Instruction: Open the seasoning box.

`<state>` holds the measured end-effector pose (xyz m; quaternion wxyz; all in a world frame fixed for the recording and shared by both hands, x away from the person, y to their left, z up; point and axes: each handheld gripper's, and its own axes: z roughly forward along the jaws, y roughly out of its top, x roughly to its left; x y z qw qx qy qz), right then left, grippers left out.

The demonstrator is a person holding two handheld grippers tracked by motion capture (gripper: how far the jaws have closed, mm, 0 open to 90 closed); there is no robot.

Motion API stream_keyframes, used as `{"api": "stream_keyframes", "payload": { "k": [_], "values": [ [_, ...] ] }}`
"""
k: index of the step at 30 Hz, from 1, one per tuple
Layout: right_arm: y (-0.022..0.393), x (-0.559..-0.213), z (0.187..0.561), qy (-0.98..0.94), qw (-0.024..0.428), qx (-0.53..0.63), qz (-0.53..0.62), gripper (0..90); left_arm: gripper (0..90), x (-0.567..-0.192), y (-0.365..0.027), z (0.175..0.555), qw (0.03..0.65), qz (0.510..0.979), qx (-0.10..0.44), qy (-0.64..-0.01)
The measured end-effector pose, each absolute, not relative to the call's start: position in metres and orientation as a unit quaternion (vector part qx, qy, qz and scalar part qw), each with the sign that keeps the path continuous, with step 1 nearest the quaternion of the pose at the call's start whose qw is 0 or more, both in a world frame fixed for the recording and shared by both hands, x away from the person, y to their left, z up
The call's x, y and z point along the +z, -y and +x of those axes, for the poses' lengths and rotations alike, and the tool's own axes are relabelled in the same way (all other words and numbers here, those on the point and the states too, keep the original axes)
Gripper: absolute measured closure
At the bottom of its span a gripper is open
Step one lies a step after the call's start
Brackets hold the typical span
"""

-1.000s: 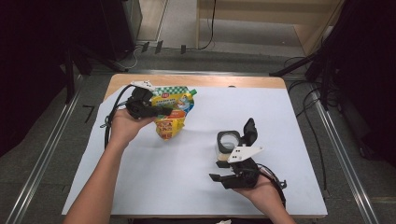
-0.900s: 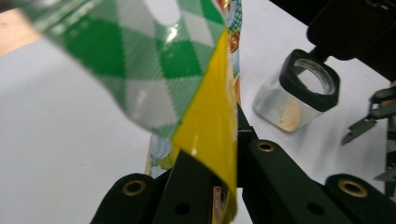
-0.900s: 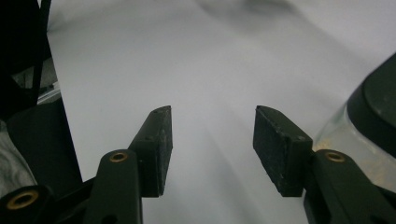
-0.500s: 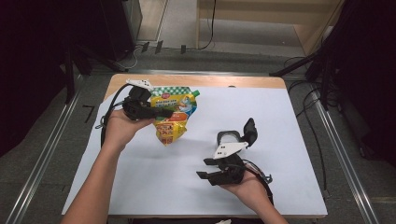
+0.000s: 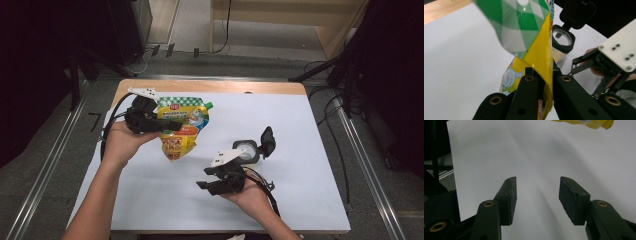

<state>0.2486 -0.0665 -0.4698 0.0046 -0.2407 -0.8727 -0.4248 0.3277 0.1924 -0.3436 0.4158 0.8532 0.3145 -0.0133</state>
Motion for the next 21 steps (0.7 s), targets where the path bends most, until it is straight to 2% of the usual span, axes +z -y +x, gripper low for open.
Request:
{"api": "stream_keyframes", "payload": {
  "k": [21],
  "values": [
    [0.044,-0.488,0.25,0.87,-0.006,-0.428,-0.245,51.4,90.0,-0.334,-0.173,0.299,0.398,0.87,-0.027,-0.29]
  ]
}}
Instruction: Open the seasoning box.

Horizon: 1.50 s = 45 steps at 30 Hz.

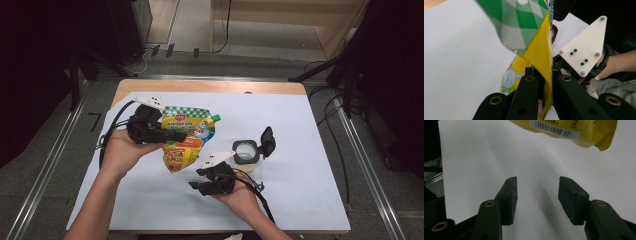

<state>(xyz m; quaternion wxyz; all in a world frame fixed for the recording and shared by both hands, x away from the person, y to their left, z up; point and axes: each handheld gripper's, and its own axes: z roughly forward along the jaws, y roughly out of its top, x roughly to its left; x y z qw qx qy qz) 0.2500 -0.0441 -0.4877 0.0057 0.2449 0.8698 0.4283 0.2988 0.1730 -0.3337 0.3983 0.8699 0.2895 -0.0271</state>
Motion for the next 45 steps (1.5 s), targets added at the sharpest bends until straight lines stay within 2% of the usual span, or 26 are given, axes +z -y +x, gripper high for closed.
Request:
{"api": "stream_keyframes", "payload": {
  "k": [17,27,34,35,40,45],
  "values": [
    [0.055,-0.499,0.259,-0.839,0.032,0.455,0.296,53.9,90.0,-0.332,-0.154,0.288,0.399,0.873,-0.054,-0.276],
    [0.061,-0.5,0.256,-0.818,0.071,0.484,0.303,55.9,90.0,-0.33,-0.152,0.286,0.41,0.861,-0.089,-0.288],
    [0.062,-0.5,0.252,-0.807,0.079,0.504,0.298,57.1,90.0,-0.334,-0.153,0.289,0.424,0.846,-0.119,-0.301],
    [0.062,-0.499,0.25,-0.805,0.08,0.512,0.29,59.8,90.0,-0.335,-0.153,0.289,0.422,0.846,-0.113,-0.306],
    [0.052,-0.495,0.236,-0.825,0.127,0.499,0.232,58.3,90.0,-0.337,-0.15,0.29,0.412,0.85,-0.103,-0.312],
    [0.044,-0.493,0.229,-0.84,0.15,0.479,0.208,56.3,90.0,-0.341,-0.142,0.288,0.405,0.854,-0.094,-0.313]
  ]
}}
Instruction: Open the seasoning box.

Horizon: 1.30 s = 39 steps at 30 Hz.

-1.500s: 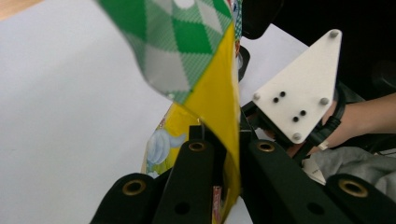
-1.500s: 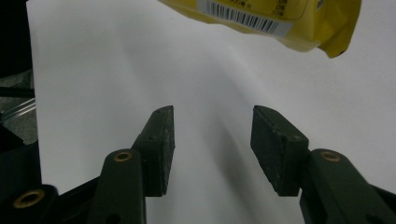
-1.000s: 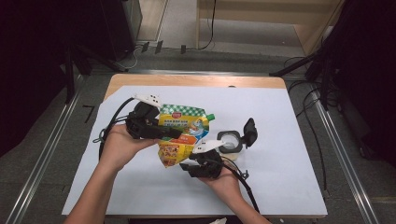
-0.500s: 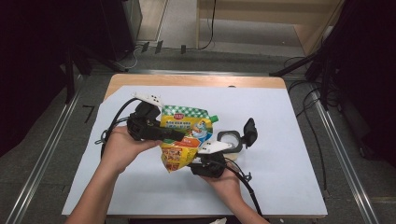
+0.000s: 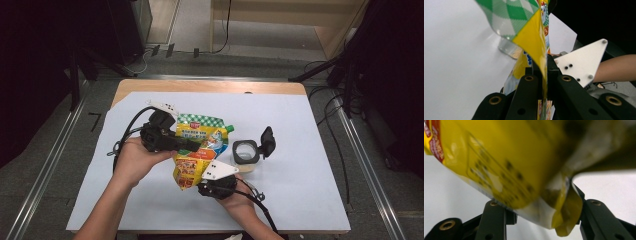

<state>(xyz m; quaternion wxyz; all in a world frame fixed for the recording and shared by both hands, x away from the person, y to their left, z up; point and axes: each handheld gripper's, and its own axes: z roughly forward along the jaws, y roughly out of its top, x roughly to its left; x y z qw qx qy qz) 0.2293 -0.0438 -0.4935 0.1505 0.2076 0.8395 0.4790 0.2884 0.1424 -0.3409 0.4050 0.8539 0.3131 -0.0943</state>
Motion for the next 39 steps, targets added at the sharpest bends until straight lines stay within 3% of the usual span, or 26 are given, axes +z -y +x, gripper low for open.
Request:
{"api": "stream_keyframes", "payload": {
  "k": [5,10,39],
  "values": [
    [0.043,-0.492,0.227,-0.841,0.125,0.485,0.203,57.9,89.6,-0.344,-0.137,0.288,0.412,0.853,-0.089,-0.31],
    [0.037,-0.489,0.221,-0.853,0.137,0.471,0.179,56.7,87.9,-0.352,-0.124,0.287,0.401,0.861,-0.087,-0.302],
    [0.036,-0.483,0.212,-0.849,0.093,0.482,0.198,63.0,83.1,-0.37,-0.106,0.293,0.404,0.866,-0.077,-0.285]
  ]
}}
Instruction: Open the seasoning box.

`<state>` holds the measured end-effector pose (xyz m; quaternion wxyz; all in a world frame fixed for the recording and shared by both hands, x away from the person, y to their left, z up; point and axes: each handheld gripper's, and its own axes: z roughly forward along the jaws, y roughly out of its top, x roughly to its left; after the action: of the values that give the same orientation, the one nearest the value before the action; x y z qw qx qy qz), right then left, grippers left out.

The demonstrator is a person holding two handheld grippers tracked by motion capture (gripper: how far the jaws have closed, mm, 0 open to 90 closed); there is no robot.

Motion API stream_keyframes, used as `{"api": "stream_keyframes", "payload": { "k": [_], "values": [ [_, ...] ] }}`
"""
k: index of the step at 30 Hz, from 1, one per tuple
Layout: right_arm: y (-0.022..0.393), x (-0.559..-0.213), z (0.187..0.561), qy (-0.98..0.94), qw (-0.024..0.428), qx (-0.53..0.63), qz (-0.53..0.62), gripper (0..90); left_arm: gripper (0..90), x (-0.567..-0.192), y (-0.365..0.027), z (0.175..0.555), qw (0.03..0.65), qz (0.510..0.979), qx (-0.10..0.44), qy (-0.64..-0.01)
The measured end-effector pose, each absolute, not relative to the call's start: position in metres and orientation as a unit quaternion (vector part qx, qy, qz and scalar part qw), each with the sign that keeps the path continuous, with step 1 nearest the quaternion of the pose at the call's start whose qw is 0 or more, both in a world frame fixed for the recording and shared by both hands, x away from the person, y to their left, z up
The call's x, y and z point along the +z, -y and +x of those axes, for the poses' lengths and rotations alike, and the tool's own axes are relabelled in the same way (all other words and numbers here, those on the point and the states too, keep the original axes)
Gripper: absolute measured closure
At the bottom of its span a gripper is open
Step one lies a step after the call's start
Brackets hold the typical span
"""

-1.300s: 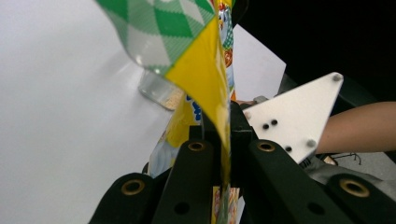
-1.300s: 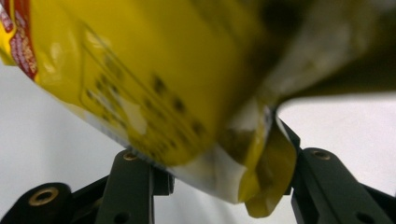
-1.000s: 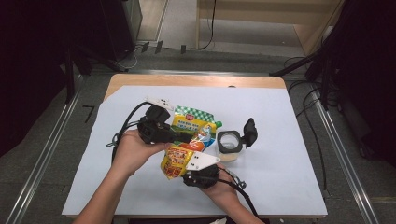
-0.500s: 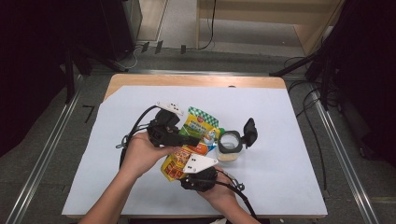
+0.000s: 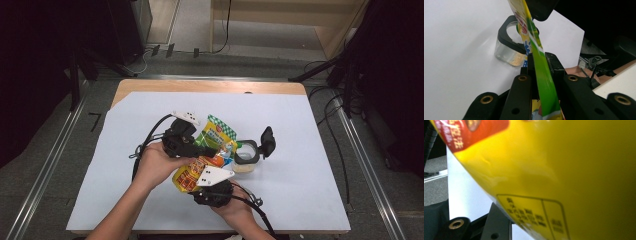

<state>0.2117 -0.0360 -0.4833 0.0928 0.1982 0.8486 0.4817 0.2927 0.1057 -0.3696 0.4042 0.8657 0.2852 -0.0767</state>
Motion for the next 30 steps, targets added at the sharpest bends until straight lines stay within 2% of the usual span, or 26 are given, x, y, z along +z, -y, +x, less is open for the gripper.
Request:
{"api": "stream_keyframes", "payload": {
  "k": [13,25,26,28,30],
  "values": [
    [0.04,-0.482,0.21,-0.844,0.066,0.485,0.218,63.7,80.8,-0.381,-0.101,0.302,0.417,0.841,-0.133,-0.317],
    [0.041,-0.48,0.209,-0.842,0.061,0.487,0.223,61.3,80.4,-0.384,-0.096,0.306,0.416,0.834,-0.141,-0.334],
    [0.041,-0.479,0.211,-0.84,0.052,0.489,0.232,57.0,80.3,-0.383,-0.093,0.306,0.416,0.835,-0.13,-0.337],
    [0.042,-0.479,0.212,-0.839,0.054,0.489,0.233,56.8,80.1,-0.383,-0.092,0.306,0.414,0.835,-0.13,-0.339],
    [0.043,-0.48,0.213,-0.836,0.05,0.489,0.242,61.9,79.6,-0.383,-0.089,0.307,0.409,0.837,-0.132,-0.34]
  ]
}}
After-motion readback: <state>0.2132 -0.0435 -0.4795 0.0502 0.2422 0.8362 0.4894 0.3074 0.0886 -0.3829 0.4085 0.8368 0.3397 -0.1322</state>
